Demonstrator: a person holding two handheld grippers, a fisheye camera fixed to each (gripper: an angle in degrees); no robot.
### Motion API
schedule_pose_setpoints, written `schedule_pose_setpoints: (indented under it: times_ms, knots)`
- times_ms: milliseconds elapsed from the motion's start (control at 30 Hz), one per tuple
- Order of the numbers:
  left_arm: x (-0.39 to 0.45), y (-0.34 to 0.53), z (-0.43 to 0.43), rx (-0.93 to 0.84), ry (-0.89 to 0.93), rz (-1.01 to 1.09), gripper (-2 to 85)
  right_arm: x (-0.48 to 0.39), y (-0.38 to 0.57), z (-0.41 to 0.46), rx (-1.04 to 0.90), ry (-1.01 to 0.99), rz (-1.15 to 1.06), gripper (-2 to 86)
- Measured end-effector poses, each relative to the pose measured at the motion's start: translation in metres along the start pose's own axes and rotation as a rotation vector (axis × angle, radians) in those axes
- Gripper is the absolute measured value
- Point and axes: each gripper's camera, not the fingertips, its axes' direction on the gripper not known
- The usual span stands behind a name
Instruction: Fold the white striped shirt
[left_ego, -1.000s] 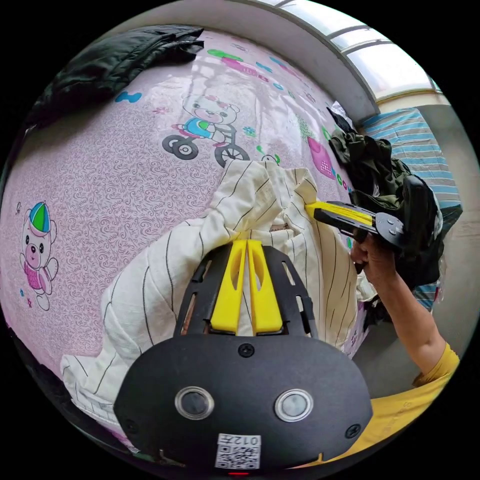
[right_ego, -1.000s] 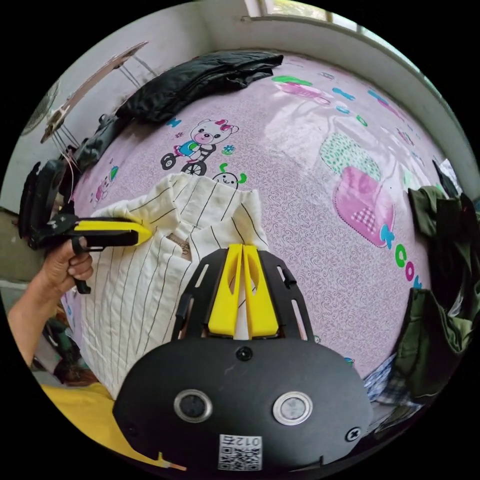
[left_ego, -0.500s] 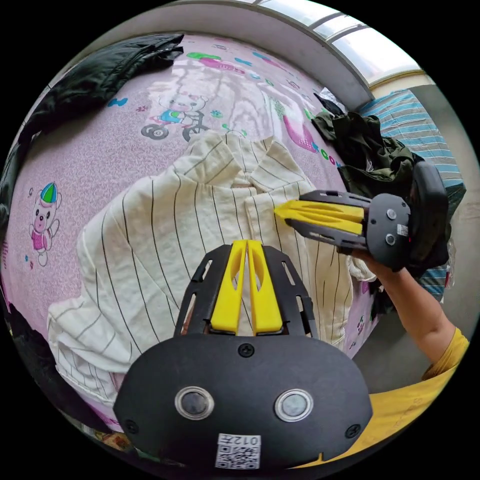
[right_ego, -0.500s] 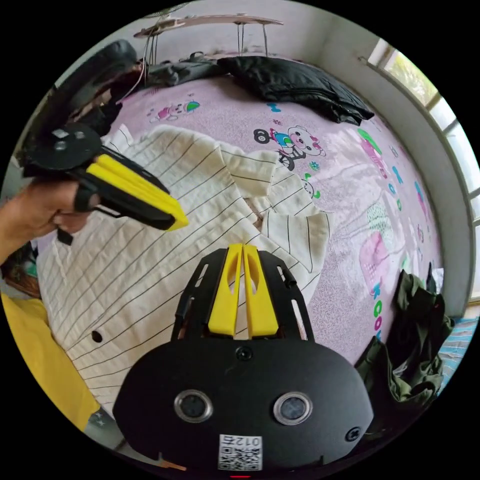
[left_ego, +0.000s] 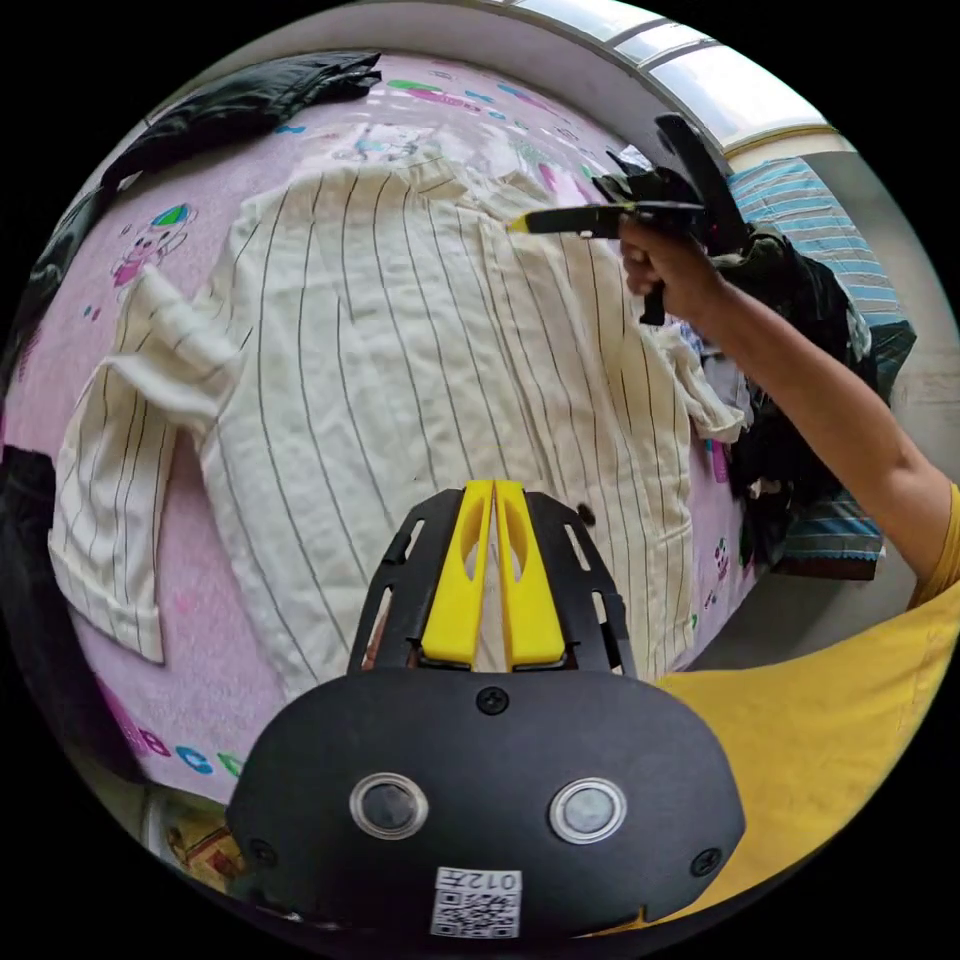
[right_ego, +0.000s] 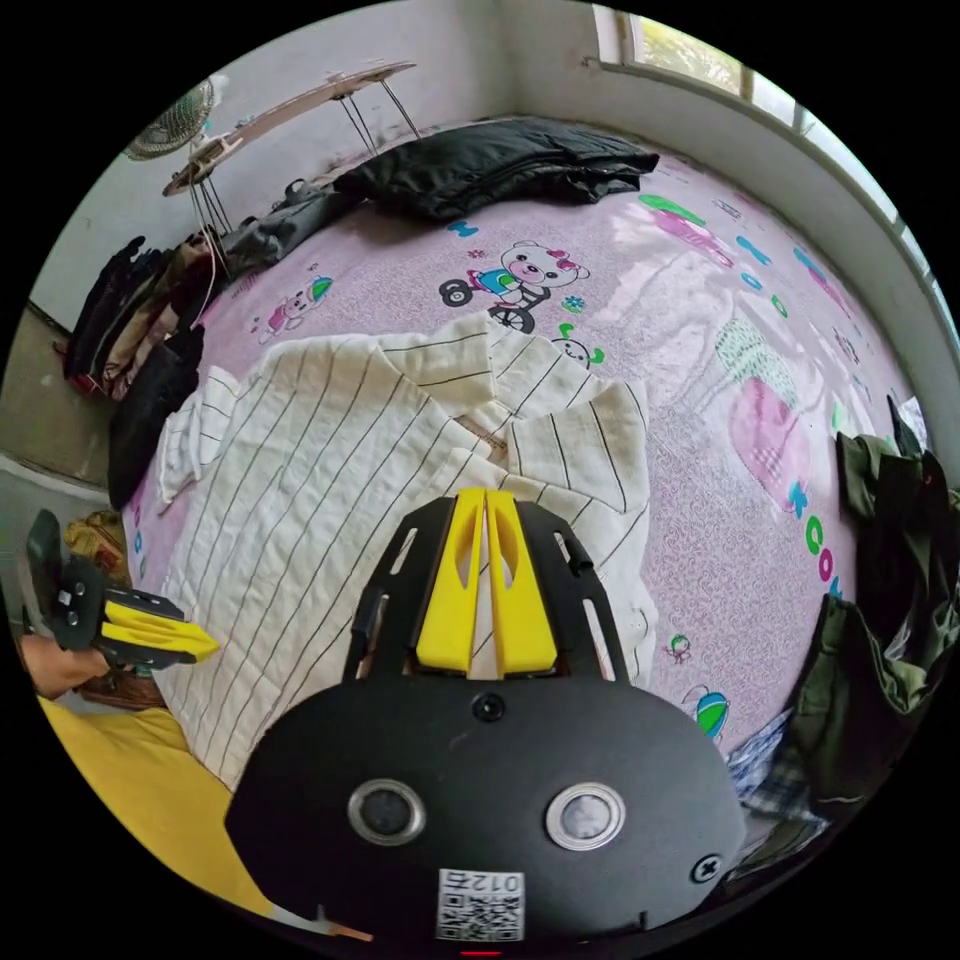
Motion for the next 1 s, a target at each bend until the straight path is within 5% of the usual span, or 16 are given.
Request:
schedule_pose_setpoints:
  times_ms: [400, 1000]
  knots:
    - [0.025, 0.116, 0.065, -0.163, 0.087, 0.154, 0.5, -0.051, 0.095, -0.004, -0.014, -0.045, 0.177, 0.1]
    - [0.026, 0.153, 0.161, -0.372, 0.112, 0.349, 0.3, -0.080, 0.117, 0.020, 0.104, -0.004, 0.214, 0.2]
